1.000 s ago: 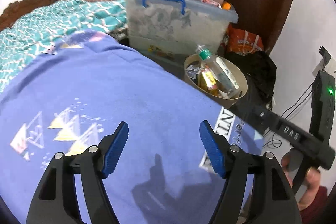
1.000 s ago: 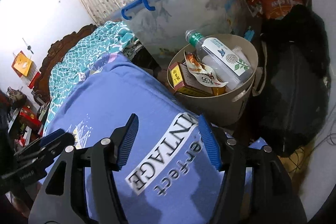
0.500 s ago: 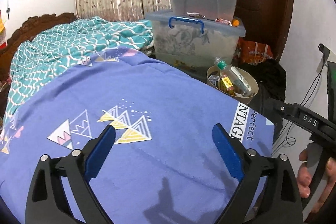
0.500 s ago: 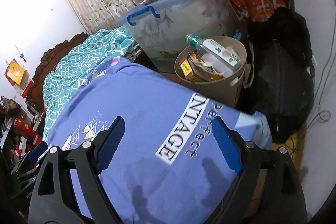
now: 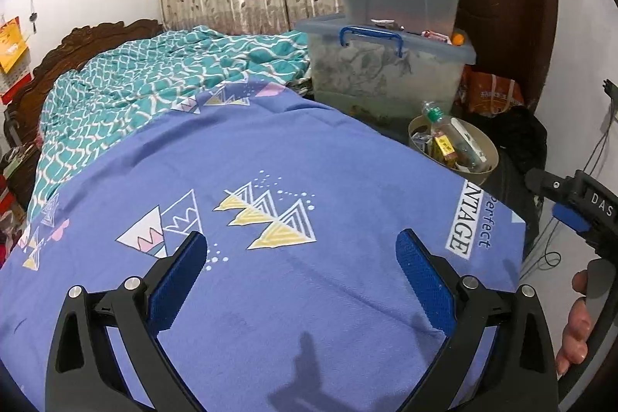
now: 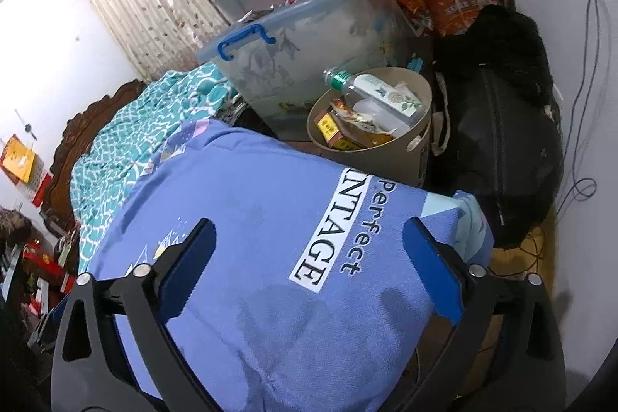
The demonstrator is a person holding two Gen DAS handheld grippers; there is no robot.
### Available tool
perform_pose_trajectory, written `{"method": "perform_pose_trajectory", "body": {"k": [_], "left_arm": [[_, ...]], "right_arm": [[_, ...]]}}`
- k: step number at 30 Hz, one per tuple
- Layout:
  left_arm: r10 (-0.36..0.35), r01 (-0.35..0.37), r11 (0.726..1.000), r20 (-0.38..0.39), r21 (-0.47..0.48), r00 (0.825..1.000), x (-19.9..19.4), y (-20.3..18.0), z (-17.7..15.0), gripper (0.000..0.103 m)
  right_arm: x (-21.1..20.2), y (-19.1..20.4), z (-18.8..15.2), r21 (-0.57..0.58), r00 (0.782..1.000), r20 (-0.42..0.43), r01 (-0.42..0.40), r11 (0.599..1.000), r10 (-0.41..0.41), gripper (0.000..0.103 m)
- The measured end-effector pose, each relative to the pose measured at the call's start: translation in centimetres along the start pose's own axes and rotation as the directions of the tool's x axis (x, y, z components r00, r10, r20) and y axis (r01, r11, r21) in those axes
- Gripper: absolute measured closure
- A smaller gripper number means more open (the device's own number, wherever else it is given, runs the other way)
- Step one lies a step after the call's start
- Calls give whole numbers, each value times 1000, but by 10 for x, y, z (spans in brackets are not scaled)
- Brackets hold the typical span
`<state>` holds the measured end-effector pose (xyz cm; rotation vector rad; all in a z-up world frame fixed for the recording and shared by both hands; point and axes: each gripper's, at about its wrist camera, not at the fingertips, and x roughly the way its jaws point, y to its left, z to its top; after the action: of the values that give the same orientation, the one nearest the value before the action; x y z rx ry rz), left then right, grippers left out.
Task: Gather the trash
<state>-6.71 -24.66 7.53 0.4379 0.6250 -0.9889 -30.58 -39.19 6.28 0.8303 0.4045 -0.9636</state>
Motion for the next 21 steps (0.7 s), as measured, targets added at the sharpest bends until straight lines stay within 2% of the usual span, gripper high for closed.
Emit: {"method": "perform_pose_trajectory", "body": {"k": [8, 17, 21], "left_arm": [[27, -26, 999, 13, -31, 1000, -4, 3, 0, 9], [81, -82, 997, 28, 5, 996, -8, -12, 2, 9], [73, -73, 997, 13, 9, 997, -9, -15, 2, 9]], "right_arm": [[-8, 2, 2, -16, 998, 59, 31, 999, -30, 4], [-22, 7, 2, -31, 996, 89, 3, 1000, -1, 3], [-25, 8, 2, -30, 995, 100, -4, 1000, 7, 4]]}}
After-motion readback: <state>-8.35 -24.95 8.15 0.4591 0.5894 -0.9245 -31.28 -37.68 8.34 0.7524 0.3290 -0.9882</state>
